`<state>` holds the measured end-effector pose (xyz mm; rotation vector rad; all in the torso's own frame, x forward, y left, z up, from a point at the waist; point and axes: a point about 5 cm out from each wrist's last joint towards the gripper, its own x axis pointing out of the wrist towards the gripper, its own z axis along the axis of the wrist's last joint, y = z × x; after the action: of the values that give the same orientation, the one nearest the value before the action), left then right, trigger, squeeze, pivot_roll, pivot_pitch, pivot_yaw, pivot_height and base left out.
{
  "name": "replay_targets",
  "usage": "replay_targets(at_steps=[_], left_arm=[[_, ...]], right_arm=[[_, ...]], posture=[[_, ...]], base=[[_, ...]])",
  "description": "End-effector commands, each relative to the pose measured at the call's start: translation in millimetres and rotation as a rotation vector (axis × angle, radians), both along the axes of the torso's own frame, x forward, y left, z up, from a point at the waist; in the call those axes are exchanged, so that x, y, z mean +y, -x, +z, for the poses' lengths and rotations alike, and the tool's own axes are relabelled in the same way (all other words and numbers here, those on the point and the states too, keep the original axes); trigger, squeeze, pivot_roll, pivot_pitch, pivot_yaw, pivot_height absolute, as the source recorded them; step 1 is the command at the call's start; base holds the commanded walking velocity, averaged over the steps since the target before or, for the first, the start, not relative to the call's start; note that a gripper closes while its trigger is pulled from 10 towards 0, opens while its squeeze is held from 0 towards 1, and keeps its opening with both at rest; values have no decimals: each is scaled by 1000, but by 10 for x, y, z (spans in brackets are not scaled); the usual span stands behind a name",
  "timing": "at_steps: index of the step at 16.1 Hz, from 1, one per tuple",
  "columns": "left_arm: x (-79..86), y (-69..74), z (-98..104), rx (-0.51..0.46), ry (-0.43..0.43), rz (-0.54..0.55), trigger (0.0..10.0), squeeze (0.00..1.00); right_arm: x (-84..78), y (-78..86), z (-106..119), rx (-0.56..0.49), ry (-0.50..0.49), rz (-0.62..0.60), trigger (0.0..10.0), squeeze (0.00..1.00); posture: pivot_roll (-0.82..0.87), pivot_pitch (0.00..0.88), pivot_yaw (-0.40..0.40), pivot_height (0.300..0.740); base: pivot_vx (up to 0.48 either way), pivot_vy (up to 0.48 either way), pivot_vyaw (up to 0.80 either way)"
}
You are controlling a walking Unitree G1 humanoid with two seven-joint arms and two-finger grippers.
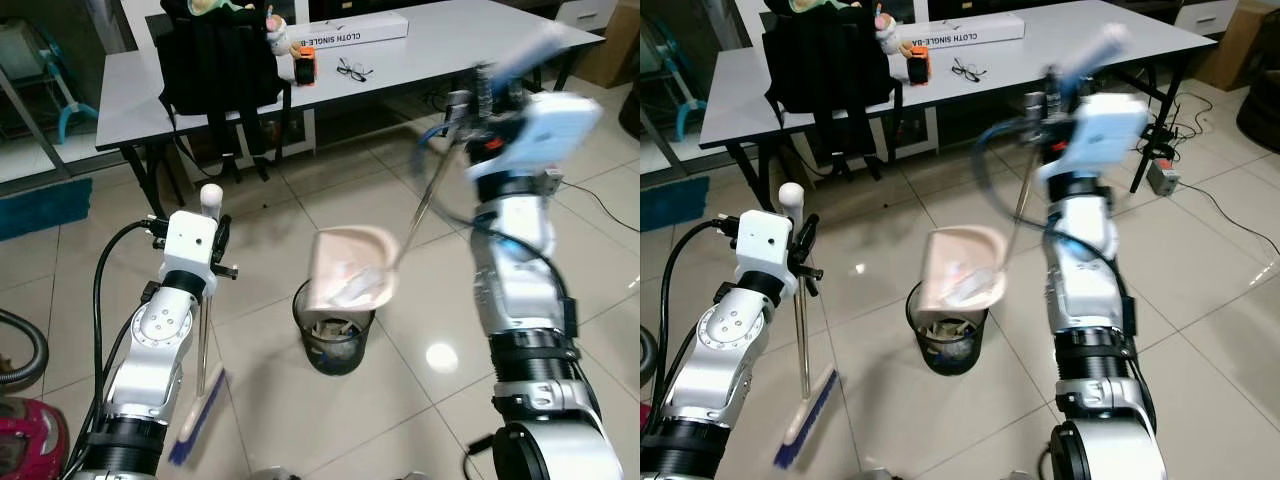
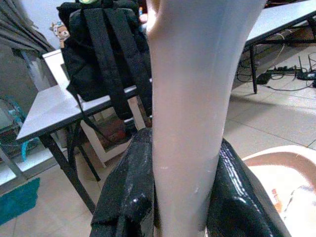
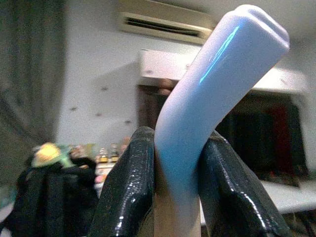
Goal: Sweep floor
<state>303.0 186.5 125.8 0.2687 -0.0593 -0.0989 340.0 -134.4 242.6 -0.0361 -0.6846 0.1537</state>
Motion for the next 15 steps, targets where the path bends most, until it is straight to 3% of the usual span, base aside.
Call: replay_targets(at_steps=[1,7,15], left_arm=[[20,-21,64,-35,-25,6,10000,0],[42,-12,65,-42,-24,23,10000,0],[24,-26,59,-43,-22,19,10000,0]], right_arm=[[217,40,175,-131,77,93,10000,0],[774,177,-30,-274,336,320,10000,0],[1138,533,-478,-417,626,529,10000,0]], posture=[[24,15,74,740],[33,18,61,740],[32,24,62,740]], base=[[0,0,0],[0,0,0],[0,0,0]])
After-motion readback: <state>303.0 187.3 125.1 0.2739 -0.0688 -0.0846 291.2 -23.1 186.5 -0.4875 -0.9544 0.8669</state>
